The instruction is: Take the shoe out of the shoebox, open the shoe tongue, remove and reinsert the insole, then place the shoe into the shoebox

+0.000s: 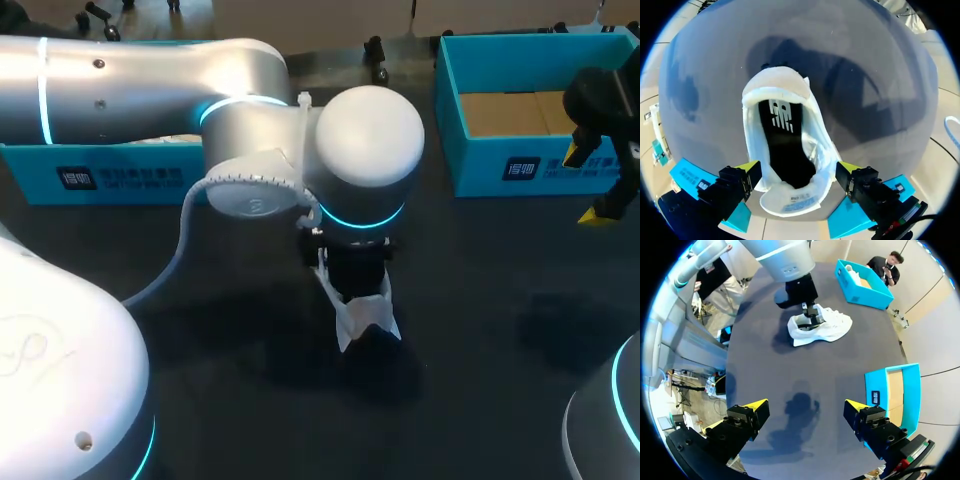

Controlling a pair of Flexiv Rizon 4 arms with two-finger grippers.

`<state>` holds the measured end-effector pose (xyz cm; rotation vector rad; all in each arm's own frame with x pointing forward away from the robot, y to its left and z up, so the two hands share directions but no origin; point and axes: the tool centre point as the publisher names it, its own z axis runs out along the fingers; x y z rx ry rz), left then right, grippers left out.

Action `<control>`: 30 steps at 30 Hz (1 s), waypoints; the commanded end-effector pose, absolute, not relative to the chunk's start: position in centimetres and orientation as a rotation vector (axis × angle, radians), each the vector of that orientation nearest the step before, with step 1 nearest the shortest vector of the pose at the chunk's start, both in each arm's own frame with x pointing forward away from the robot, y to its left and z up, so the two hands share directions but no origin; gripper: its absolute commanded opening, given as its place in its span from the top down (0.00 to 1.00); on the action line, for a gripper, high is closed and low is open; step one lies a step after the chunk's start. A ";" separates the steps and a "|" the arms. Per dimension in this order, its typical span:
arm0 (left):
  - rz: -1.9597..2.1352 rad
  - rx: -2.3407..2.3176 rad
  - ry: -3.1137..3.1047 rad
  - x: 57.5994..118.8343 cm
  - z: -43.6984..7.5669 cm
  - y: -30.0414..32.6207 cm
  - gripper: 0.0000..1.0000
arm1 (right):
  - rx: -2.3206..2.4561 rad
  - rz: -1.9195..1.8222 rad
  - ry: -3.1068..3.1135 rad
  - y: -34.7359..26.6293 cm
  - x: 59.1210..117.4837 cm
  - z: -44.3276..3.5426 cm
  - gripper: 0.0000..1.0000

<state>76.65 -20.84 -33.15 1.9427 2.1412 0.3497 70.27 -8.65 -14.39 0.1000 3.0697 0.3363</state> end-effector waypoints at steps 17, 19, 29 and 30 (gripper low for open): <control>0.361 1.880 2.144 80.1 -30.5 -20.9 0.00 | 0.101 0.333 3.073 -8.6 70.4 -14.4 0.00; 0.355 1.869 2.140 80.5 -30.2 -20.9 0.00 | 0.101 0.333 3.073 -8.6 70.4 -14.4 0.00; 0.347 1.808 2.151 82.9 -29.0 -21.4 0.00 | 0.101 0.333 3.073 -8.6 70.4 -14.4 0.00; 0.349 1.808 2.152 83.1 -29.0 -21.4 0.00 | 0.101 0.333 3.073 -8.6 70.4 -14.4 0.00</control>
